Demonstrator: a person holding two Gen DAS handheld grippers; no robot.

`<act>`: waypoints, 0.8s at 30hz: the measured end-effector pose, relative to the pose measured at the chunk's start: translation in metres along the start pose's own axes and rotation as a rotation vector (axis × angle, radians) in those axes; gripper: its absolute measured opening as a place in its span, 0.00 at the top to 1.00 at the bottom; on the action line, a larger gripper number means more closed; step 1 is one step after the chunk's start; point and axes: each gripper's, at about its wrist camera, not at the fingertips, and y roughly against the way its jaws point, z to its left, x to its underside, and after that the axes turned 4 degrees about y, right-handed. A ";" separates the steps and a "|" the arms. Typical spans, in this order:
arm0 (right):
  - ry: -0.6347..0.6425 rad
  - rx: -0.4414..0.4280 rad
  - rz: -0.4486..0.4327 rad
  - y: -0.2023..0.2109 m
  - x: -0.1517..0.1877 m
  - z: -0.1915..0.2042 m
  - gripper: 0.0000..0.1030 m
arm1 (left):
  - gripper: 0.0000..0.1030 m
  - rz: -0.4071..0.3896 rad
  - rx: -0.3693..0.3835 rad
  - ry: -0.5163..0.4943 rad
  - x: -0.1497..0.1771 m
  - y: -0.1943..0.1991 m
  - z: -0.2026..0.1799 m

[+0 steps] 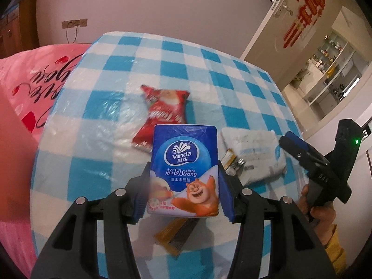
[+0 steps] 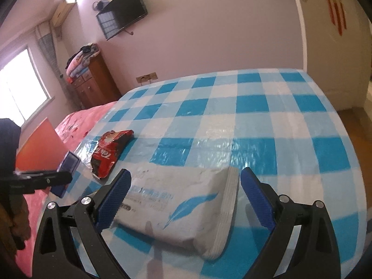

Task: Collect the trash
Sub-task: 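Grasp the dark snack bar with the right gripper while the left holds the tissues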

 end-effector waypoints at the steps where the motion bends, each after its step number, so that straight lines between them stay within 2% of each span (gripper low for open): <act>1: -0.018 0.000 0.004 0.003 0.003 0.002 0.09 | 0.49 0.000 -0.003 -0.002 0.002 0.001 0.003; 6: -0.038 -0.056 -0.005 0.024 0.009 0.030 0.11 | 0.49 0.033 0.017 0.005 0.023 0.000 0.015; 7: -0.041 -0.075 0.001 0.026 0.010 0.036 0.19 | 0.49 0.037 0.019 0.000 0.026 0.000 0.014; 11: -0.075 -0.186 0.078 0.020 0.015 0.060 0.28 | 0.49 0.064 0.061 0.000 0.040 -0.001 0.013; 14: -0.126 -0.255 0.147 0.007 0.019 0.070 0.41 | 0.49 0.072 0.089 -0.005 0.049 0.000 0.010; 16: -0.154 -0.265 0.178 0.000 0.022 0.073 0.51 | 0.49 0.081 0.111 0.001 0.054 0.001 0.008; 21: -0.206 -0.307 0.249 -0.016 0.030 0.078 0.66 | 0.49 0.087 0.142 0.000 0.062 0.003 0.009; 24: -0.203 -0.307 0.275 -0.022 0.033 0.084 0.66 | 0.49 0.088 0.157 0.008 0.065 0.004 0.013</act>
